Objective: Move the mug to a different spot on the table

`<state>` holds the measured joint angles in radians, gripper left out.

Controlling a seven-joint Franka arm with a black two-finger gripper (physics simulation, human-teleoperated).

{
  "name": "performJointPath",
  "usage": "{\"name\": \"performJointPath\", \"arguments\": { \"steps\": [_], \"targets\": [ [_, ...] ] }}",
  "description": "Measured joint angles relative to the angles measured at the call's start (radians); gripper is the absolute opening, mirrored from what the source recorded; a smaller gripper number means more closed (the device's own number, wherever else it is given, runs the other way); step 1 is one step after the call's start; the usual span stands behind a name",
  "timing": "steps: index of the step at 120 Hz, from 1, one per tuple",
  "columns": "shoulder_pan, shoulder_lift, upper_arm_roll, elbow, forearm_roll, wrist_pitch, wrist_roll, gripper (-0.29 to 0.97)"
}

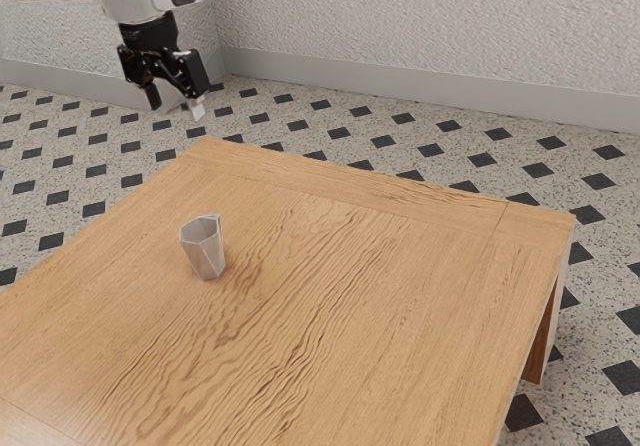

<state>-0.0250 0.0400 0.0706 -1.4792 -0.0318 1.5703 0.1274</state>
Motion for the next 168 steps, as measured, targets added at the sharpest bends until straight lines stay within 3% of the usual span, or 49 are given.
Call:
{"name": "performJointPath", "arguments": {
  "steps": [38, 59, 93, 120, 168],
  "targets": [
    [-0.022, 0.007, 0.025, 0.009, -0.018, -0.004, 0.016, 0.68],
    [-0.005, 0.147, 0.056, 0.045, -0.033, -0.001, -0.006, 0.68],
    [0.008, 0.375, 0.115, 0.133, -0.116, 0.022, -0.058, 0.68],
    [0.042, 0.541, 0.147, 0.240, -0.127, 0.027, -0.085, 0.68],
    [0.082, 0.697, 0.145, 0.331, -0.134, 0.054, -0.102, 0.68]
  ]
}}
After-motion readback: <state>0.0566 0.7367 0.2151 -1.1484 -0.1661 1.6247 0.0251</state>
